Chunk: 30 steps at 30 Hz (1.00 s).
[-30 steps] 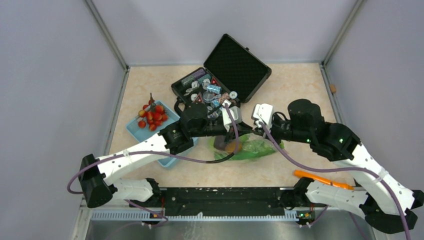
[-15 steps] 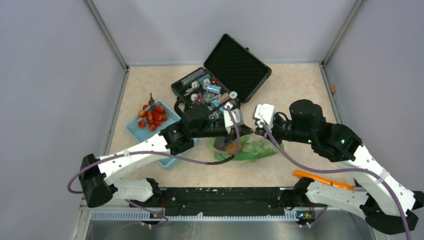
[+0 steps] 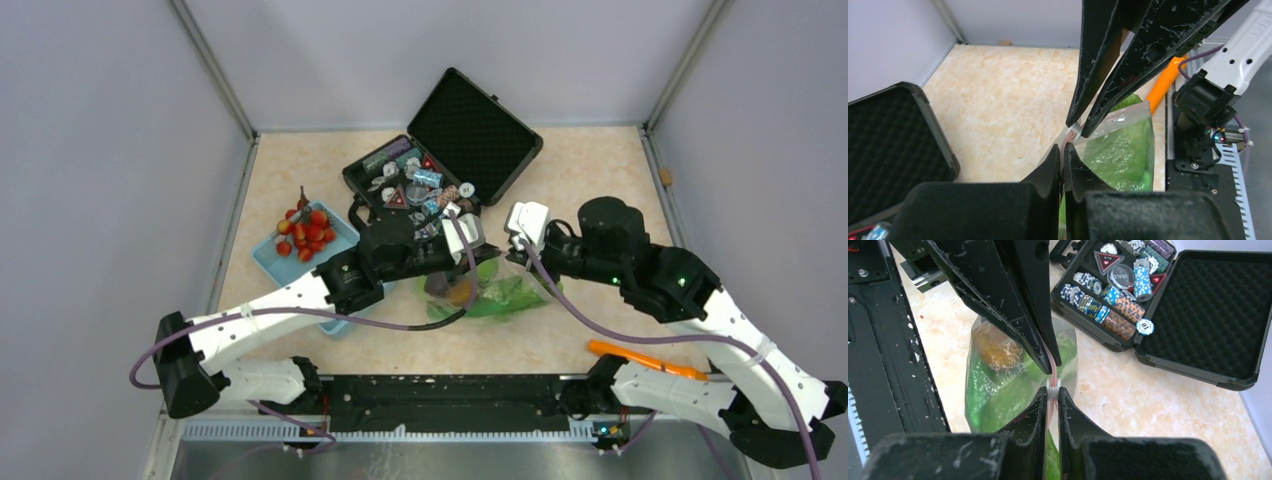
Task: Place the food in the zip-top bag and seal the zipper
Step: Zip the zipper food storage bag at the center of the board.
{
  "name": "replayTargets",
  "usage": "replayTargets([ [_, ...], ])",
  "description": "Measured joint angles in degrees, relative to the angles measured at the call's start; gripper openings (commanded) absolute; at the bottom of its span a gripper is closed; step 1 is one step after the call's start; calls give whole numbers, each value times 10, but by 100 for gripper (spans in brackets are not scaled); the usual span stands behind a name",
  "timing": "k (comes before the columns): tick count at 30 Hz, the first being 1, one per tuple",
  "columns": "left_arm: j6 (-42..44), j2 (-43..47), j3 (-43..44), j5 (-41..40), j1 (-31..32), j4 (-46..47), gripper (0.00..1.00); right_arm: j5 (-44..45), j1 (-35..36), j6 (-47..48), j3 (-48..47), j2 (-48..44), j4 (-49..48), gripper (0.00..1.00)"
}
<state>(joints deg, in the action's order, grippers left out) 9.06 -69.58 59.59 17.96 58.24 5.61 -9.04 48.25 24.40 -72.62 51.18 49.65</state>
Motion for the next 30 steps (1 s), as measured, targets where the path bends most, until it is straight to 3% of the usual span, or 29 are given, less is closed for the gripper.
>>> replayTargets([
  [12, -5, 26, -10, -56, 1, -3, 0, 0, 0, -8, 21, -5, -38, 0],
  [30, -4, 137, -47, -155, 2, -39, 0, -18, 0, -30, 33, -27, -55, 0],
])
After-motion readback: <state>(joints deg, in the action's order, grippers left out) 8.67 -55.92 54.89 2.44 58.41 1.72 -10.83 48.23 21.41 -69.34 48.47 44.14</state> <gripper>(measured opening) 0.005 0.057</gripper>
